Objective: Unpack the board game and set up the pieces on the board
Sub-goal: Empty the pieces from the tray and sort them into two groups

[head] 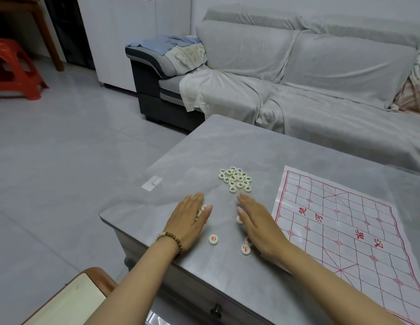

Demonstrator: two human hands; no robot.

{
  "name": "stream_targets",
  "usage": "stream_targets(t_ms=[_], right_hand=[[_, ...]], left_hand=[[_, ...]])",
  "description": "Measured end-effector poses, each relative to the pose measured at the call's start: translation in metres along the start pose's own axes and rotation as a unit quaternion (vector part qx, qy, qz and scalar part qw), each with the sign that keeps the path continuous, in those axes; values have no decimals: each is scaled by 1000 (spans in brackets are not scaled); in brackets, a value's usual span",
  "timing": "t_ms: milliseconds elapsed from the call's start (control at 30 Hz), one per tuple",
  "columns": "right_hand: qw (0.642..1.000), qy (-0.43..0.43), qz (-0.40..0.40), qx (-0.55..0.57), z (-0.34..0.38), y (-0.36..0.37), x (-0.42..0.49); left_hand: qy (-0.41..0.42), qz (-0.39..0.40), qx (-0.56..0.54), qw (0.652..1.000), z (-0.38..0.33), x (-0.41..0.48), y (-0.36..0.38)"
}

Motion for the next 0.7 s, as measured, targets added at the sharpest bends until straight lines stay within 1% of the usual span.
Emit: stream_targets(t_ms=[100, 200, 300, 400, 467, 500, 533, 600, 633, 700], right_hand=[[996, 18, 36, -76, 0, 19, -14], [996, 26, 28, -79, 8, 38, -7], [998, 18, 19, -63, 17, 58, 9], [998, 23, 18, -47, 28, 72, 30], [999, 21, 18, -28, 31, 73, 42], [1000, 16, 12, 4, 31, 70, 45], [999, 15, -3, 51, 31, 65, 46], [987, 18, -59, 147, 29, 48, 41], [980, 16, -90, 176, 26, 37, 36], [974, 9, -127, 187, 17, 15, 21]], left_hand=[[3, 20, -122, 992, -14, -2, -2], [-15, 0, -225, 974, -14, -4, -6], [-53, -41, -242, 968, -3, -5, -10], [-62, -70, -201, 975, 4, -10, -13], [-55, -68, -144, 986, 5, -13, -12], [-50, -63, -108, 991, 4, -13, -11], [-46, -55, -67, 995, 4, -13, -10], [-24, -37, 17, 999, 2, -9, -5], [-7, -24, 53, 998, -1, -7, -1], [16, 11, 109, 994, -7, -2, 7]])
Point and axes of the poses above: each hand's wrist, its own x-axis towards the middle knuckle, its own y-axis out of the palm, z = x × y, the point moved 2 cm from there along x, towards the middle knuckle, and after that the axes turned 15 degrees about x, right-handed, at the moved point
